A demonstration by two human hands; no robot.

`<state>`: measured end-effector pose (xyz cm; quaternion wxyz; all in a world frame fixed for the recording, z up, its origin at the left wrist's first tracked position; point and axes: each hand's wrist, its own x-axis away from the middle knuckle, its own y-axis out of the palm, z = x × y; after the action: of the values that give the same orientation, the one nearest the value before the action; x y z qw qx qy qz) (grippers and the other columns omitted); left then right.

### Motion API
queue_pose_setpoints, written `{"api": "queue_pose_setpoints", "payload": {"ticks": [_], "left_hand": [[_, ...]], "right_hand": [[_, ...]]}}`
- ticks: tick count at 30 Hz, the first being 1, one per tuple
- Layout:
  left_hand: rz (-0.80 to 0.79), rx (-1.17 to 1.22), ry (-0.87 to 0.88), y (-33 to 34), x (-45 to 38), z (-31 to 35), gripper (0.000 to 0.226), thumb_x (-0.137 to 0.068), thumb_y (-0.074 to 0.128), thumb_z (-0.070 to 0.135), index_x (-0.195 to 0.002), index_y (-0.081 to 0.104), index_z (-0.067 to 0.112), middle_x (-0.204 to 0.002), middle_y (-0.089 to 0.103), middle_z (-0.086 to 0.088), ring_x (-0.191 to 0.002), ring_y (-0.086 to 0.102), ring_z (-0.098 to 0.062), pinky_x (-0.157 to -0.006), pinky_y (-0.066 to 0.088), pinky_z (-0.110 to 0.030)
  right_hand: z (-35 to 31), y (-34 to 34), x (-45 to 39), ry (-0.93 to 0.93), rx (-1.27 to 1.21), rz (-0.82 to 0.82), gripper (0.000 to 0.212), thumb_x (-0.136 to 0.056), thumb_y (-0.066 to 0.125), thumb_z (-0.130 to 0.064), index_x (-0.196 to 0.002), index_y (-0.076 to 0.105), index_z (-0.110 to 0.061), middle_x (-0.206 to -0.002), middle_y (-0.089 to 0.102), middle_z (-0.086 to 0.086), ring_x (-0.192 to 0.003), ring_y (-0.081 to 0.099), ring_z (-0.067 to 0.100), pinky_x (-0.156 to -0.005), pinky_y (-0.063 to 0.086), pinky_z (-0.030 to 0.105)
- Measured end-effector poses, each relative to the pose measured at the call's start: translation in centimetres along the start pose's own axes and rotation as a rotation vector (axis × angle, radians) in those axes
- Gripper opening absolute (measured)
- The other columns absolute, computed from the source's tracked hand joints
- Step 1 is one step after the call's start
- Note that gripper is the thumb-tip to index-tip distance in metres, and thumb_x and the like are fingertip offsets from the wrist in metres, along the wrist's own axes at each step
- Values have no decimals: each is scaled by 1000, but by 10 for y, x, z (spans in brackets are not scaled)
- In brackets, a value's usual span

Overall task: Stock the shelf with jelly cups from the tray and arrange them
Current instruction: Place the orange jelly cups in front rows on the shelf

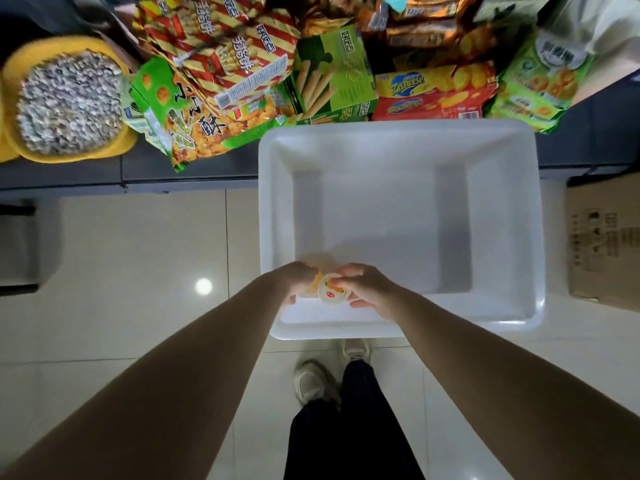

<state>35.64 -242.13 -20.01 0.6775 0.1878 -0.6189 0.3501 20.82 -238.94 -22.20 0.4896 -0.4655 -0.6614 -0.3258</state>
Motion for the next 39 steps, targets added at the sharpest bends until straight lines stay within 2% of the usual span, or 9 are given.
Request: {"api": "queue_pose_setpoints", "payload": {"ticks": [4, 7, 10, 18, 22, 25, 31, 35, 39], "left_hand": [[-8, 168, -148, 2, -15, -2, 43, -99, 41, 35, -134, 45, 9, -129, 50, -16, -113, 53, -28, -98, 45, -33], [-20, 321, -197, 6, -23, -6, 43, -100, 40, 35, -132, 44, 8, -115, 52, -14, -106, 53, -24, -88, 45, -30], [-30, 419, -199, 10, -29, -8, 39, -100, 39, 33, -129, 43, 8, -118, 53, -15, -109, 54, -25, -92, 45, -32], [-124, 602, -58, 11, -28, 0, 20, -99, 42, 28, -98, 57, 16, -110, 61, -16, -105, 59, -27, -84, 50, -29], [-135, 662, 114, 13, -31, 9, 27, -96, 38, 9, -108, 60, 20, -106, 65, -9, -101, 60, -25, -91, 49, -30], [-49, 399, 257, 14, -37, 15, 48, -92, 35, -8, -124, 53, 23, -118, 61, -10, -110, 58, -24, -98, 48, -35], [225, -191, 488, 3, -63, 19, 37, -88, 59, 6, -123, 59, 17, -120, 61, -4, -112, 57, -22, -95, 43, -28], [176, -451, 608, -7, -68, 26, 47, -82, 70, 12, -127, 56, 19, -119, 52, -9, -113, 49, -21, -94, 36, -24], [133, -535, 659, -8, -70, 31, 51, -80, 74, 15, -127, 56, 21, -119, 49, -7, -113, 47, -21, -92, 33, -21]], "right_hand": [[5, 0, -12, 43, -123, 1, 19, -92, 60, -24, -111, 61, -20, -117, 62, 10, -108, 58, 24, -85, 51, 32], [8, 1, -19, 70, -181, -11, 18, -93, 58, -22, -110, 61, -18, -116, 62, 12, -106, 60, 25, -75, 52, 30], [8, -2, -20, 98, -240, -2, 13, -92, 59, -20, -104, 61, -17, -112, 62, 14, -103, 61, 27, -75, 53, 30], [14, -28, -13, 55, -336, -30, 12, -91, 61, -20, -102, 62, -16, -112, 63, 14, -103, 61, 27, -84, 53, 35], [18, -34, -10, -163, -160, -54, 35, -76, 76, -8, -104, 62, -24, -108, 65, 3, -105, 60, 20, -85, 52, 32], [22, -28, -12, -286, 70, -4, 52, -69, 81, -8, -114, 59, -22, -108, 66, -2, -104, 60, 16, -92, 49, 36], [34, -18, -20, -368, 229, 118, 55, -70, 81, -25, -119, 55, -24, -115, 58, -1, -100, 58, 15, -85, 48, 31], [35, -17, -27, -373, 261, 110, 52, -70, 80, -29, -117, 57, -24, -113, 63, -1, -101, 60, 18, -90, 50, 39], [35, -19, -28, -377, 244, 66, 49, -75, 79, -24, -119, 57, -21, -115, 63, -1, -104, 58, 18, -90, 51, 40]]}}
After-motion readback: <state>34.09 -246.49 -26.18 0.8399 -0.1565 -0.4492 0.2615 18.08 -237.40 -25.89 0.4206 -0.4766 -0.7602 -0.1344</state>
